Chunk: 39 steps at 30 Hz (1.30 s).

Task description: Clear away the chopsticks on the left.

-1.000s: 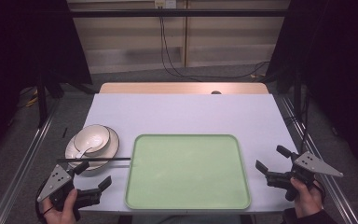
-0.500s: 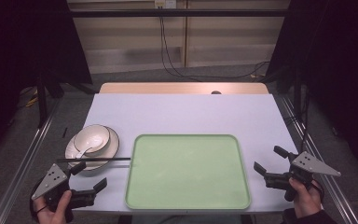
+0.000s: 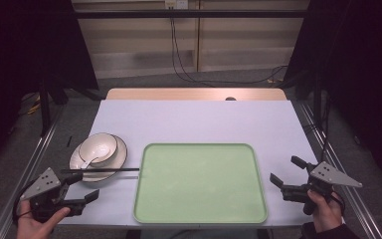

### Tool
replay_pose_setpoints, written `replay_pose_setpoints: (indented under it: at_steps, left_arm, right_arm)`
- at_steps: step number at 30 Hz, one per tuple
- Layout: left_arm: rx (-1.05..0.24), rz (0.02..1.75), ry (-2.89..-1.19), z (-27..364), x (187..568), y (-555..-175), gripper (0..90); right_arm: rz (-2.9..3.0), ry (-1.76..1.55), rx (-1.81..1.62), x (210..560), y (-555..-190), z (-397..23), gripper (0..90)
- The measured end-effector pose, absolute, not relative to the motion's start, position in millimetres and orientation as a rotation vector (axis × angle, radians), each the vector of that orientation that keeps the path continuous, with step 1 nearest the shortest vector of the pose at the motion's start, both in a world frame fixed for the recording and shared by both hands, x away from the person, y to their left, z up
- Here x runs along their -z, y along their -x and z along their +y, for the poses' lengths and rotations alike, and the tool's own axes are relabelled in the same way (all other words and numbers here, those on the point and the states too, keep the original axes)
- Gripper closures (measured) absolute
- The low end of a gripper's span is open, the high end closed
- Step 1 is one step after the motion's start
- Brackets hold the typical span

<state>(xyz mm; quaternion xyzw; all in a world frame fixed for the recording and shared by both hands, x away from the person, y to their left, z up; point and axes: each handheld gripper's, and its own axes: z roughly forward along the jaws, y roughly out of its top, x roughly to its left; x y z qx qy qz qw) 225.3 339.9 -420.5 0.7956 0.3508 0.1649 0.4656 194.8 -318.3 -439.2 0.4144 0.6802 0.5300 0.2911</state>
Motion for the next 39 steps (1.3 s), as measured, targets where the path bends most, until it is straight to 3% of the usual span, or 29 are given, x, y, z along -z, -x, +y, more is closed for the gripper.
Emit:
replay_pose_setpoints:
  at_steps: [2, 7, 11, 15, 16, 20, 31, 39]
  left_arm:
    - [-0.328, 0.877, -1.957, 354.3, 414.6, -237.8, 18.7]
    - [-0.351, 0.851, -1.942, 372.3, 403.9, -248.5, 19.9]
    - [-0.376, 0.765, -2.041, 372.7, 410.3, -257.0, 22.5]
    - [-0.372, 0.723, -2.106, 372.6, 416.3, -263.0, 31.8]
    - [-0.368, 0.712, -2.122, 373.3, 417.8, -265.1, 40.8]
    - [-0.396, 0.729, -2.145, 378.3, 423.5, -273.7, 45.0]
    - [-0.421, 0.636, -2.265, 378.6, 431.0, -291.7, 68.2]
    - [-0.439, 0.594, -2.287, 380.3, 435.0, -303.8, 72.8]
  right_arm:
    - [1.813, -1.109, -1.414, 439.6, -195.0, -318.2, 2.9]
    - [1.816, -1.105, -1.409, 439.6, -194.8, -318.0, 2.9]
    - [1.82, -1.112, -1.403, 440.3, -195.9, -317.0, 3.0]
    - [1.832, -1.104, -1.396, 440.3, -195.5, -316.2, 3.0]
    - [1.836, -1.098, -1.395, 440.3, -195.4, -316.0, 3.0]
    - [1.836, -1.101, -1.398, 440.5, -195.4, -316.0, 3.1]
    - [1.848, -1.091, -1.405, 440.7, -195.6, -315.1, 3.1]
    - [1.854, -1.089, -1.414, 440.6, -195.8, -315.3, 3.6]
